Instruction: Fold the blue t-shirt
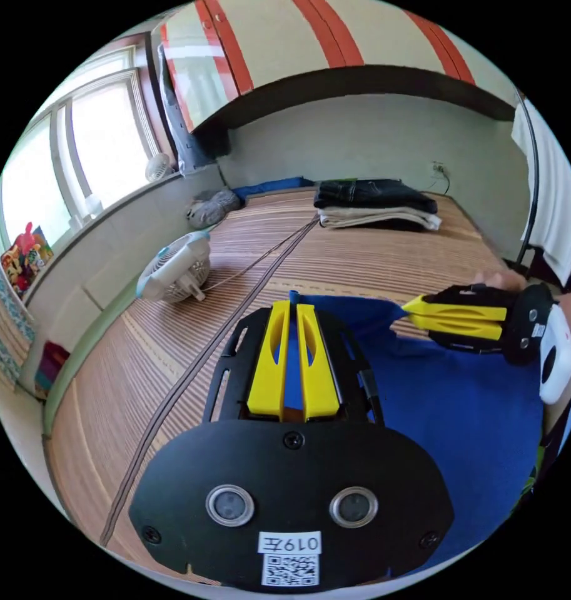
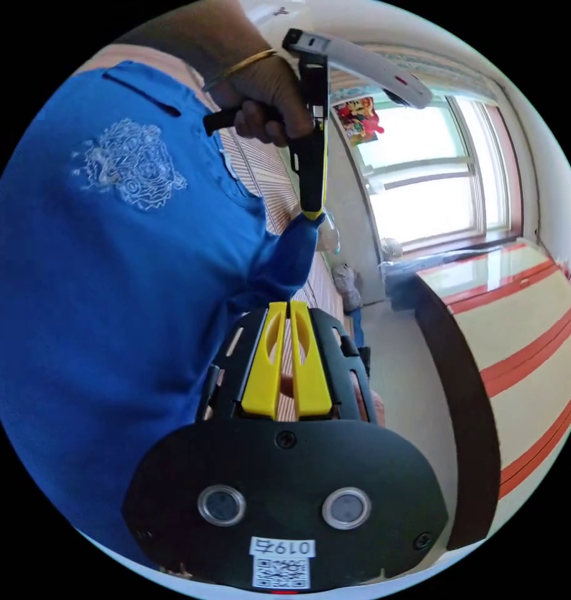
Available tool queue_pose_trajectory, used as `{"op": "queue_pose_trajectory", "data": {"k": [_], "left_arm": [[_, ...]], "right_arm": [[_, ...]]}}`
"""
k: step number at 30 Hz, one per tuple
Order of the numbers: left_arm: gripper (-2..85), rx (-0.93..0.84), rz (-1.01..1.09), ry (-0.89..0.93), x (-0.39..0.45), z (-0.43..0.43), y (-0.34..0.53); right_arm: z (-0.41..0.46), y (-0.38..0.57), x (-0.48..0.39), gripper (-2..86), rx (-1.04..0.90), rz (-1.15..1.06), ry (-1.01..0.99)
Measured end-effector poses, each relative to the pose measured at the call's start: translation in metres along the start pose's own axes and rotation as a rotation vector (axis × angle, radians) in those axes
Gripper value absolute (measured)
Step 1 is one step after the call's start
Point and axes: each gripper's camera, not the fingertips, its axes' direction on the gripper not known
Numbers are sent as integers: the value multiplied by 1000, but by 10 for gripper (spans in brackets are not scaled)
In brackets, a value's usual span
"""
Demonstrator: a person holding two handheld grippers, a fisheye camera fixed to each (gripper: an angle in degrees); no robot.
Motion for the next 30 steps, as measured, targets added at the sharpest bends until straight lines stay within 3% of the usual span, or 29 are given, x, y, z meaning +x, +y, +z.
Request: {"op": "queue_pose_trajectory", "data": {"k": [5, 16, 20, 24, 30], "left_arm": [[9, -57, -56, 2, 36, -15, 67], [8, -256, -52, 32, 86, 17, 126], [8, -310, -50, 6, 103, 21, 142], [8, -324, -88, 13, 109, 18, 159], [10, -314, -210, 76, 113, 2, 199]], "right_arm": [[-25, -29, 3, -3, 71, -101, -18], [-45, -51, 18, 44, 145, -194, -150], [-47, -48, 38, 94, 156, -133, -179], [-47, -36, 65, 91, 178, -7, -170], [-11, -11, 101, 137, 81, 140, -300]]}}
